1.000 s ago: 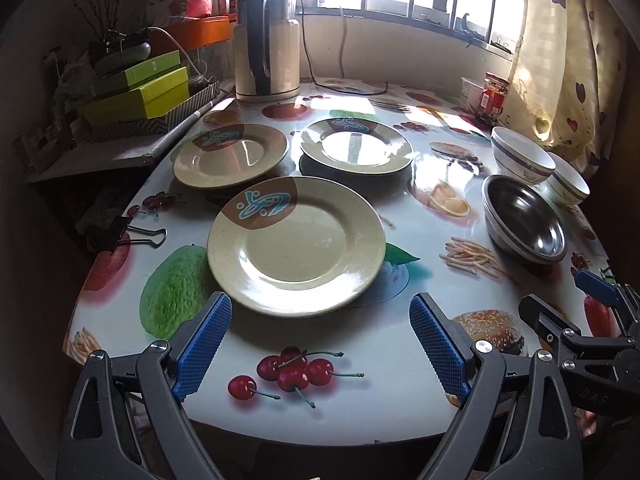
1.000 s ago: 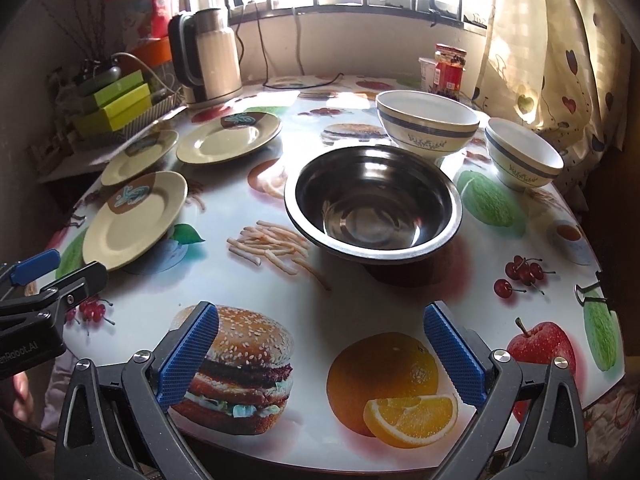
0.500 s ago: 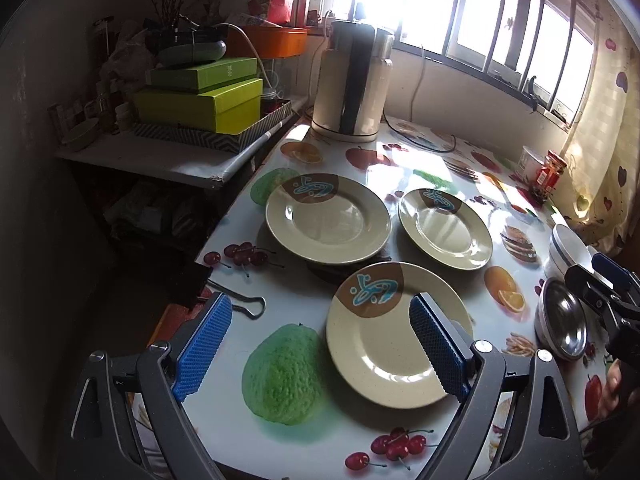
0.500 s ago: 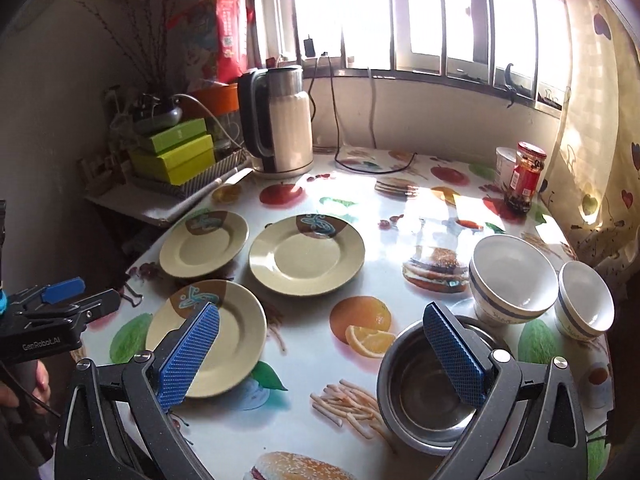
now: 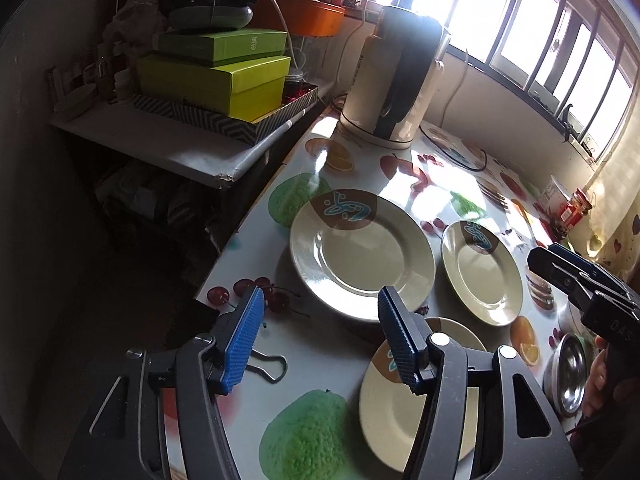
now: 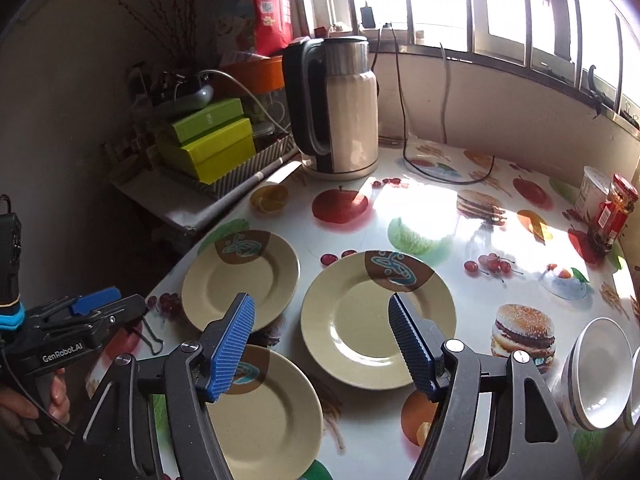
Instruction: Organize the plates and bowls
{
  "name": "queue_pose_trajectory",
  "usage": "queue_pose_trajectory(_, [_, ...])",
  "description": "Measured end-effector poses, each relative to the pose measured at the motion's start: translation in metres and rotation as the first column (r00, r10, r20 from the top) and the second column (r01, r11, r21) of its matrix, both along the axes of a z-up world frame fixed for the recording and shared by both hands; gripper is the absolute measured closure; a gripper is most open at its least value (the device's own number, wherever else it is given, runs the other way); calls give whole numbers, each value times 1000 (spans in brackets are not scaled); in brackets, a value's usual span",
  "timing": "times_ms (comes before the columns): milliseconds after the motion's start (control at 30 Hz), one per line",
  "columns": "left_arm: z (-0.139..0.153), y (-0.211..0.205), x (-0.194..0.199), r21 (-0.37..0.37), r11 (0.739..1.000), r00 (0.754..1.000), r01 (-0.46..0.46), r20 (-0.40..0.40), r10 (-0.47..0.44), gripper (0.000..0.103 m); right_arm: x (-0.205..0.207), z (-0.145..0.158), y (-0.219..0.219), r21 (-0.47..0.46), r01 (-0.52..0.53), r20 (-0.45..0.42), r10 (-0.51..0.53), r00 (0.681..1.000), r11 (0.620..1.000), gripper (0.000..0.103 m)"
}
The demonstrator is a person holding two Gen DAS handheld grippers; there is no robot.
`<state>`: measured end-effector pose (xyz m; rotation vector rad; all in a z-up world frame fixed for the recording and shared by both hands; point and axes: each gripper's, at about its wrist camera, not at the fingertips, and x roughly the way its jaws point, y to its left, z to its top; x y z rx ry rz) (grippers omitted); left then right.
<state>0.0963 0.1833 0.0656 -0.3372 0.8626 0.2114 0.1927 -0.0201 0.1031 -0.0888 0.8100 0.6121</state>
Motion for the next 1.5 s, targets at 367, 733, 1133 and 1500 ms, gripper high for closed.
queue_pose_trajectory(367, [-26,24,36,-50,998,998,-36,-51,33,54,52,-42,46,-27,-72,-119,69,991,997,65])
queue_pose_trajectory(733, [-45,35,53,-82,995,995,-59,-87,51,54,79,-65,67,1,-118,-196,116,974,993,66])
queue_pose_trajectory(1133, [-57,39,58,-115,991,993,-62,-109,49,54,90,-78,77,6,-132,-230,130,965,991,72])
queue_pose_trajectory(1500, [-59,39,60,-132,989,993,-62,-109,48,65,92,-86,77,29,-130,-266,133,955,991,83])
